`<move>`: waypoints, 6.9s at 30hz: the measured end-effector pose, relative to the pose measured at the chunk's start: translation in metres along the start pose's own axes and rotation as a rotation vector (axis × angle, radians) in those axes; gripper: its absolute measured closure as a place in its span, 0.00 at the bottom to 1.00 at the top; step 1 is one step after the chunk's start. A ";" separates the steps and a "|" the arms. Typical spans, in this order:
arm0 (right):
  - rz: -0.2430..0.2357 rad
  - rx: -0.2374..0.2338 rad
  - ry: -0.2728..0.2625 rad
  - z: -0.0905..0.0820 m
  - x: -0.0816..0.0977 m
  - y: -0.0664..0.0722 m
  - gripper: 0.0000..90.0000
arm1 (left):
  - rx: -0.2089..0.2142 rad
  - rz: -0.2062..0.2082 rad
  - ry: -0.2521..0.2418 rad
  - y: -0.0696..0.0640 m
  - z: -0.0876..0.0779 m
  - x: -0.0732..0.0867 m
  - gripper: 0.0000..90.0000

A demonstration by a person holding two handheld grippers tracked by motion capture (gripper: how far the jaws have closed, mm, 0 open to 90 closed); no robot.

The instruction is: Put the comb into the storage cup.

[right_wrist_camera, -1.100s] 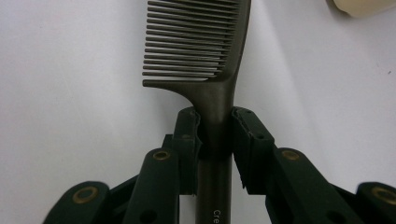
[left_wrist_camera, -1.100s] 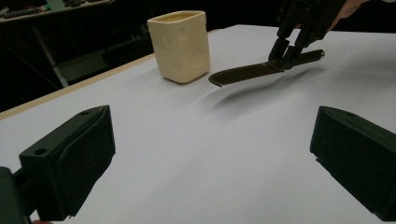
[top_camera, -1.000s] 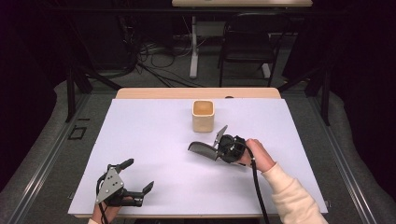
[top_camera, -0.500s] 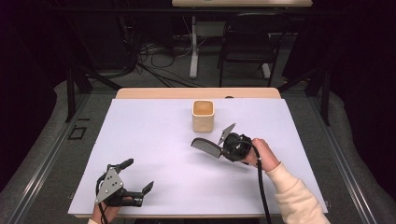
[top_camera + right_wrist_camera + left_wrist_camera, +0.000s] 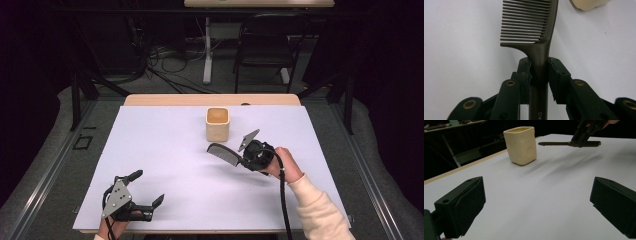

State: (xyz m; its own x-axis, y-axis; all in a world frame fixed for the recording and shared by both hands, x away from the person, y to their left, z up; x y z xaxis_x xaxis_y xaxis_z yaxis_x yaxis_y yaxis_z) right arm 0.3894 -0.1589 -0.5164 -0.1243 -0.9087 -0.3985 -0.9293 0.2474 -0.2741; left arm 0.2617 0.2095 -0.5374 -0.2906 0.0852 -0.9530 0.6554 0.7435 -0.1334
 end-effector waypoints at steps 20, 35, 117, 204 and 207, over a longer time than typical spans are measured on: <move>0.047 0.031 -0.064 -0.019 0.008 -0.011 0.80 | -0.004 -0.002 -0.003 0.000 0.000 0.000 0.00; 0.087 0.061 -0.111 -0.033 0.014 -0.019 0.80 | -0.004 -0.002 -0.002 0.000 0.000 0.000 0.00; 0.243 0.227 -0.270 -0.032 0.014 -0.050 0.80 | -0.012 -0.006 0.001 0.001 0.001 0.000 0.00; 0.207 0.278 -0.313 -0.046 -0.058 -0.097 0.80 | -0.008 -0.014 -0.012 0.001 0.000 0.000 0.00; 0.209 0.280 -0.320 -0.046 -0.060 -0.099 0.80 | -0.007 -0.013 -0.011 0.001 0.000 0.000 0.00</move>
State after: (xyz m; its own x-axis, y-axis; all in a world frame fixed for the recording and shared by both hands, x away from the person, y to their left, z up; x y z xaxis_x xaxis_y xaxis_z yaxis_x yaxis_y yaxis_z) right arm 0.4724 -0.1442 -0.4247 -0.1448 -0.6914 -0.7078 -0.7609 0.5351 -0.3670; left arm 0.2621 0.2102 -0.5369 -0.2914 0.0685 -0.9541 0.6464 0.7494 -0.1437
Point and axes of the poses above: each handheld gripper's, and its own axes: z roughly forward along the jaws, x roughly out of its underside, y roughly to its left, the point moved 3 cm from there along z, roughly forward along the jaws, and after that the axes turned 15 degrees about -z, right-handed, at the moved point
